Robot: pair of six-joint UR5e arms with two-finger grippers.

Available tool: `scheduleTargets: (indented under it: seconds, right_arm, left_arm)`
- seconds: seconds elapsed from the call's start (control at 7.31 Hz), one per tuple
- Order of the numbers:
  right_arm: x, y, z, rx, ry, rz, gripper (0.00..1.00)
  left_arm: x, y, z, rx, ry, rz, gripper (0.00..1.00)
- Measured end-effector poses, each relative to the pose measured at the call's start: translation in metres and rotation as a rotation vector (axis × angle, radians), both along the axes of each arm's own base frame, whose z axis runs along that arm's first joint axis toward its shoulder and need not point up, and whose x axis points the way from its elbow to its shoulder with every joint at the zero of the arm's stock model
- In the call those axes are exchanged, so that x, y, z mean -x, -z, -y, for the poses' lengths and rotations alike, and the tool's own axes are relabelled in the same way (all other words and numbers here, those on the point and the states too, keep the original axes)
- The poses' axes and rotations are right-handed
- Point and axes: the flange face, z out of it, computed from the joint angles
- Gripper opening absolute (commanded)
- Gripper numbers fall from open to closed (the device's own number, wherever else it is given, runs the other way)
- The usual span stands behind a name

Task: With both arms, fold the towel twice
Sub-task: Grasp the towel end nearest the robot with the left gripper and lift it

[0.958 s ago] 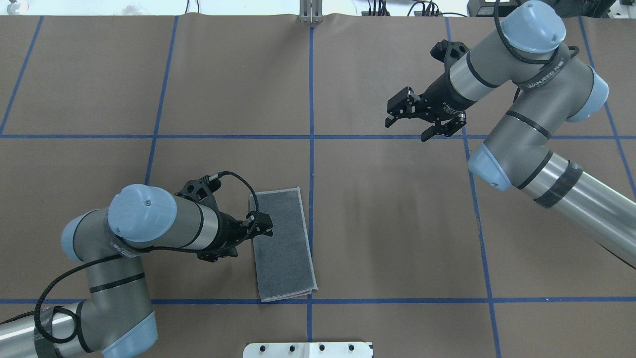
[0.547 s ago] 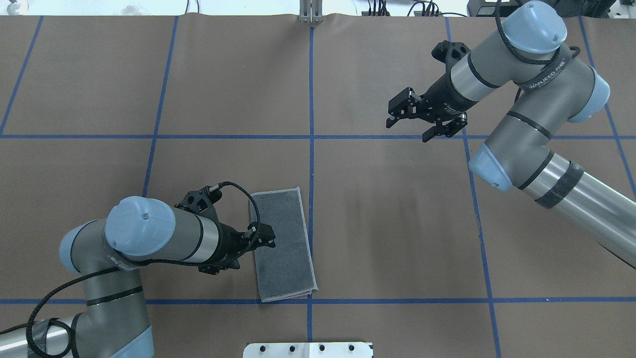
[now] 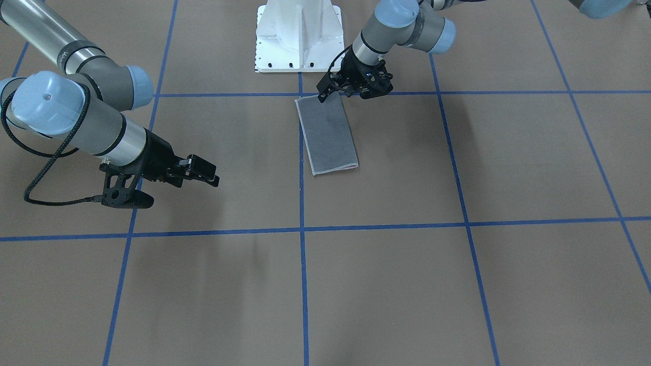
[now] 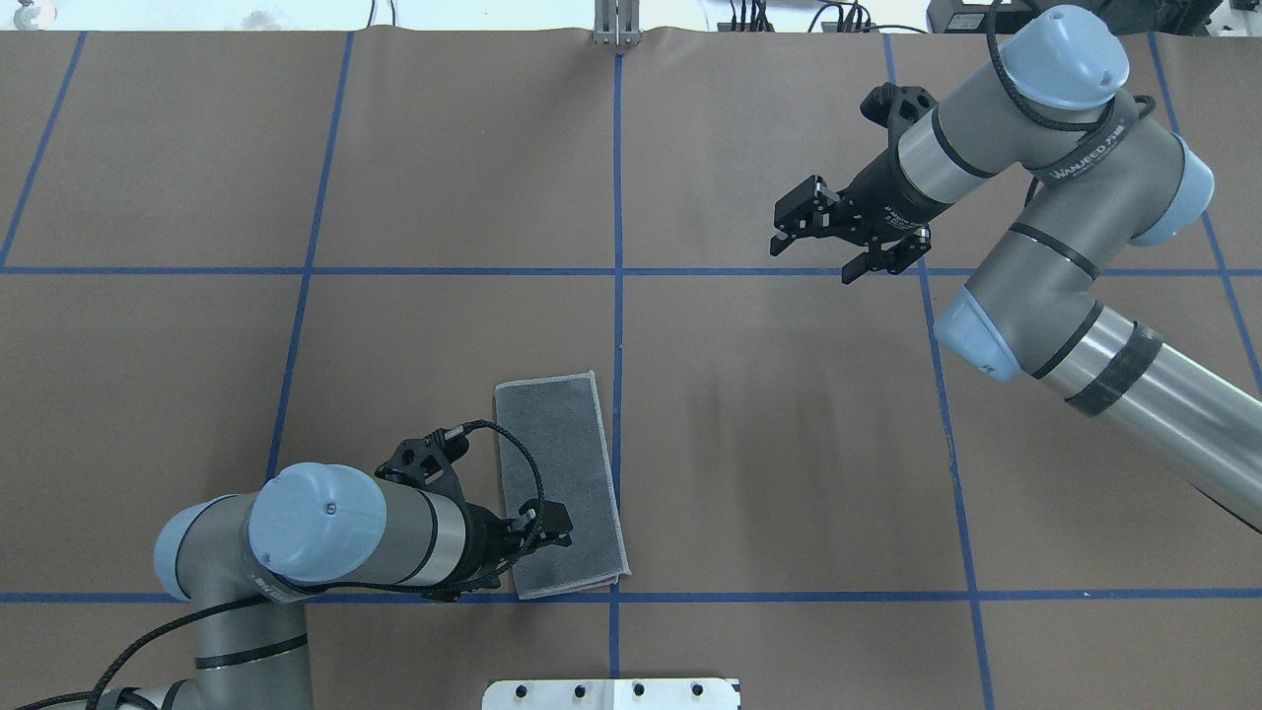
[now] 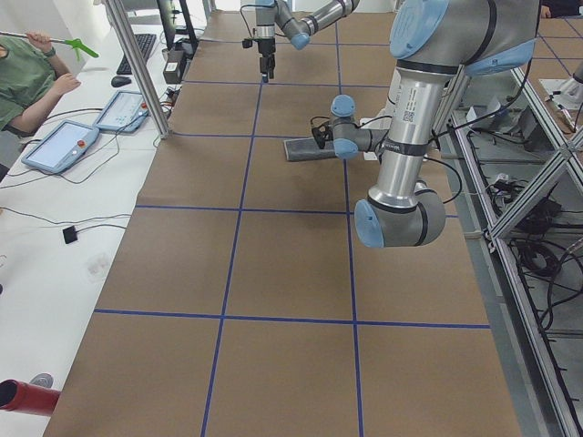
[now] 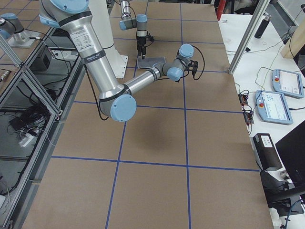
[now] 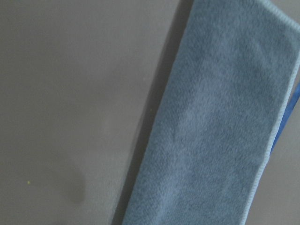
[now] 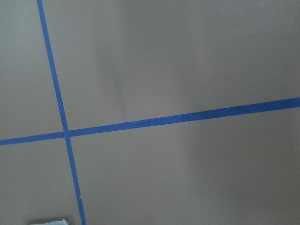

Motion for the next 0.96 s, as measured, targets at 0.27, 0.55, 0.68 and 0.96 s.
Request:
scheduleTargets:
  seconds: [0.27,0.55,0.68,0.96]
  right_arm:
    - [-0.0015,0.0003,0.0008,-0.001,-0.003,0.000,1.00]
    - [-0.0019,0.0000,0.0013,0.000,-0.003,0.000,1.00]
    - [-0.0019,-0.0001,0.0013,0.000,-0.003,0.000,1.00]
    - [-0.0019,-0.0002,0.0014,0.000,-0.003,0.000,1.00]
  left_arm:
    - [-0.0058,0.0009,-0.0076,0.000,-0.013,0.001,0.87]
    - [-0.0097,-0.0022,-0.0110,0.000,-0.019,0.008,0.86]
    - [-0.0107,-0.0038,-0.0112,0.001,-0.020,0.011,0.80]
    - [-0.0111,-0.0048,-0.0114,0.001,-0.020,0.013,0.50]
